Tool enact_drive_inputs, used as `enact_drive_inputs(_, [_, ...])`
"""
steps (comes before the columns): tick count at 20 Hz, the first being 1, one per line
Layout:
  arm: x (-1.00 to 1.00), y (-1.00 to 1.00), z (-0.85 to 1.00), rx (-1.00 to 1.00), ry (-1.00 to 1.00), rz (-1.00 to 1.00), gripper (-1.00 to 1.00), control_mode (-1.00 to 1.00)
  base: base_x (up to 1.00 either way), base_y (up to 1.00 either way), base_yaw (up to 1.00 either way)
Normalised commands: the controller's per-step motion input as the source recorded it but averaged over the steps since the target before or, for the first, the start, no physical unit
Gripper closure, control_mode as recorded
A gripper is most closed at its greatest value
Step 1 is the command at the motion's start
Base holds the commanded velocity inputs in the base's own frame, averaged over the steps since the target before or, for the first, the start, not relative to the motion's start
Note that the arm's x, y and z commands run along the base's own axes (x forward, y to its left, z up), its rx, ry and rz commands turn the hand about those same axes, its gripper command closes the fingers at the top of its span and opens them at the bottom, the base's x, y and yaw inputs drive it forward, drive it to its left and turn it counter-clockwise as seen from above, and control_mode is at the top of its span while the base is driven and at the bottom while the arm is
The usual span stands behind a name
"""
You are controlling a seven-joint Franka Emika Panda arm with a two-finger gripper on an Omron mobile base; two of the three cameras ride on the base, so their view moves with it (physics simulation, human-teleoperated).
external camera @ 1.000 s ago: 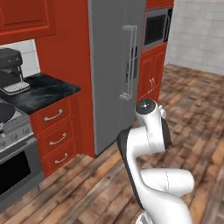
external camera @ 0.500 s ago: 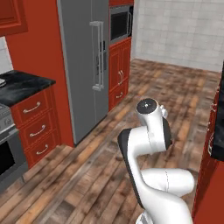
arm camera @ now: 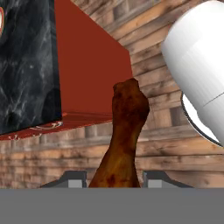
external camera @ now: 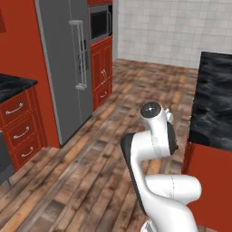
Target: Take the chicken drumsticks from the pan and place one on each plate on the dining counter.
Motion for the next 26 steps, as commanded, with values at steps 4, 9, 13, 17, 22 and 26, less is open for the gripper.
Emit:
enact_drive_inputs(4, [0.00,0.00,0.00,0.00,0.00,0.00,1.00,1.00,-0.40,-1.00,-0.14])
enact_drive_inputs(9, [0.00,0.00,0.00,0.00,0.00,0.00,1.00,1.00,-0.60,-1.00,-0.09])
enact_drive_inputs(13, [0.00,0.00,0.00,0.00,0.00,0.00,1.00,1.00,-0.41,-1.00,-0.02])
enact_drive_inputs(17, [0.00,0.00,0.00,0.00,0.00,0.00,1.00,1.00,-0.30,-1.00,0.00])
enact_drive_inputs(22, [0.00,0.00,0.00,0.00,0.00,0.00,1.00,1.00,-0.18,-1.00,0.00])
enact_drive_inputs(26, [0.00,0.00,0.00,0.00,0.00,0.00,1.00,1.00,-0.11,-1.00,0.00])
